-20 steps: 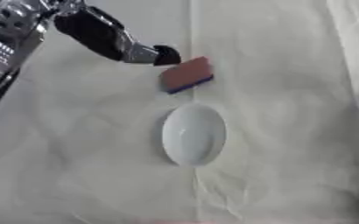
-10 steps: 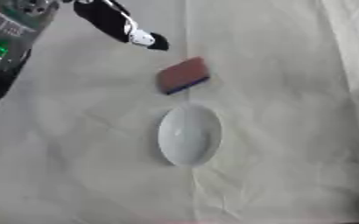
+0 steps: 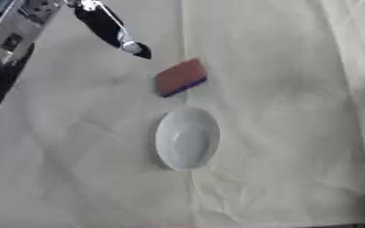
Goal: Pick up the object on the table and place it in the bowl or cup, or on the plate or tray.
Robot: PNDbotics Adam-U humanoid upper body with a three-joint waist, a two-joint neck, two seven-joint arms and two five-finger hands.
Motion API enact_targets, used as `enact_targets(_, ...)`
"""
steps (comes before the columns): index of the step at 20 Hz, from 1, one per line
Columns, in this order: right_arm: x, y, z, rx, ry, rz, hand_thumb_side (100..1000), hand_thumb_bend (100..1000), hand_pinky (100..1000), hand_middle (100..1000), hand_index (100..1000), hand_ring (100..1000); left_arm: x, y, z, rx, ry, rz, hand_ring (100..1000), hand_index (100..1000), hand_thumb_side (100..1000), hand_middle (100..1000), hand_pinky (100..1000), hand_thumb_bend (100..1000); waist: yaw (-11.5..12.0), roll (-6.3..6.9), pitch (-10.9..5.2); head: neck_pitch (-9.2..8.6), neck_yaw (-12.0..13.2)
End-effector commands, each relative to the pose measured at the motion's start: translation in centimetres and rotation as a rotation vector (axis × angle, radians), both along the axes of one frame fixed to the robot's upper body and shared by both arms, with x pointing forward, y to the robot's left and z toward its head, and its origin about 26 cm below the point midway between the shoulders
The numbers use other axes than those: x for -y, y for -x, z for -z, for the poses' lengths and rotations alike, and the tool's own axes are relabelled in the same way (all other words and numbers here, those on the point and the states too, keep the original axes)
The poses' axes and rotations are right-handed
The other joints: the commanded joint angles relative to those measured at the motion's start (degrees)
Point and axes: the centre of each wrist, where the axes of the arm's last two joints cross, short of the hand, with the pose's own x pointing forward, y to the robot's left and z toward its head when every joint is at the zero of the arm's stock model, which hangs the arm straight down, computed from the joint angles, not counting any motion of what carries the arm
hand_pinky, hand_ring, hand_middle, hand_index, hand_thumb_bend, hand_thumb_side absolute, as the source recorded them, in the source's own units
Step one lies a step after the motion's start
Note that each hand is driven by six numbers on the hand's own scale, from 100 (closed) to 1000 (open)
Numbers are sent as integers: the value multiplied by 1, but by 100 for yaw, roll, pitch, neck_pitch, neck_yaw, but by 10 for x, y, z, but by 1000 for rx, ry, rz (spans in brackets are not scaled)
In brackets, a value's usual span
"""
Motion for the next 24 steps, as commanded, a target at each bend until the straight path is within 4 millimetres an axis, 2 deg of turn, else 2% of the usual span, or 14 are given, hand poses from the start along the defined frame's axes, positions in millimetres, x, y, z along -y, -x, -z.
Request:
enact_targets(1,2,4,-10,31,22,10,596,100,682,945,985,749,1,14,-10,-42,-59,39,572,819,629,695,362,679,35,-29,-130,-21,-107)
enact_targets(6,4,3,-11,29,25,19,596,100,682,945,985,749,6,41,-22,-120,-79,101,568,815,617,690,359,684,68,-21,-119,-21,-169)
enact_targets(10,5,3,-11,28,27,22,596,100,682,946,985,749,8,50,-28,-145,-83,105,571,817,629,694,365,668,76,-19,-118,-21,-174)
enact_targets(17,4,3,-12,33,27,17,596,100,682,945,985,749,14,49,-29,-153,-94,108,576,818,632,699,373,659,37,-7,-104,-21,-162)
enact_targets(24,-3,3,-16,50,27,-6,596,100,681,945,985,748,15,40,-26,-153,-93,88,571,812,635,693,368,643,-116,29,-37,-21,-137)
